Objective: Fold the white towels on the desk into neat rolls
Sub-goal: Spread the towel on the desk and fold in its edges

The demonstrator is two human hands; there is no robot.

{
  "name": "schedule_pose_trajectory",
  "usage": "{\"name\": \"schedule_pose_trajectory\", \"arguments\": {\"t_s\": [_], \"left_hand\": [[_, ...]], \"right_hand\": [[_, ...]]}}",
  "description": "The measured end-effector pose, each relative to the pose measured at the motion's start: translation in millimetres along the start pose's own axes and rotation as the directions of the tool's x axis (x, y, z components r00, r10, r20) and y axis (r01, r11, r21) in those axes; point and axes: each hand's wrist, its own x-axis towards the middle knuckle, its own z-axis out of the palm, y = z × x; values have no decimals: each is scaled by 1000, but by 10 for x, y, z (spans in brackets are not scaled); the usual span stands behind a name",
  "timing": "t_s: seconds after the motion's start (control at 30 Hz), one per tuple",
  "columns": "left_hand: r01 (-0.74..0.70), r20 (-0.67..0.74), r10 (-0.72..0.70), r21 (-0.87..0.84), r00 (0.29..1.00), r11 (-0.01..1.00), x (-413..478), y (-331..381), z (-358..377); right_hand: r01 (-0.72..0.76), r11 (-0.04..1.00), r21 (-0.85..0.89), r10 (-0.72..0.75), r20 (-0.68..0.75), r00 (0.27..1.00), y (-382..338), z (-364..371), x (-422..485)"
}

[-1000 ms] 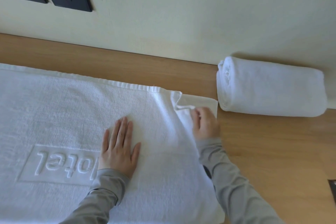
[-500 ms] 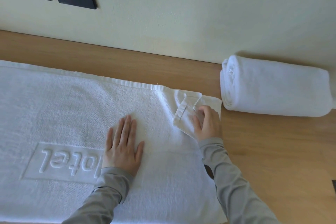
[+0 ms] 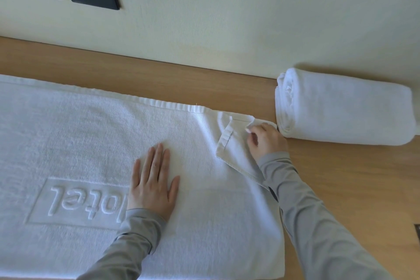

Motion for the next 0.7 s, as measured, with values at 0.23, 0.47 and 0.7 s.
{"name": "schedule_pose_trajectory", "arguments": {"t_s": [0.23,0.47,0.7], "left_hand": [[0,-9,0,-2,1000,1000,1,8,5],[-2,-13,2,5,1000,1000,10,-2,4],[-11,-27,11,14,1000,1000,5,-24,33]], "right_hand": [[-14,999,29,25,-403,915,43,-189,-143],[34,961,275,-65,105,992,175,270,-159],[-86,979,184,44,222,974,340,329,-31]]}}
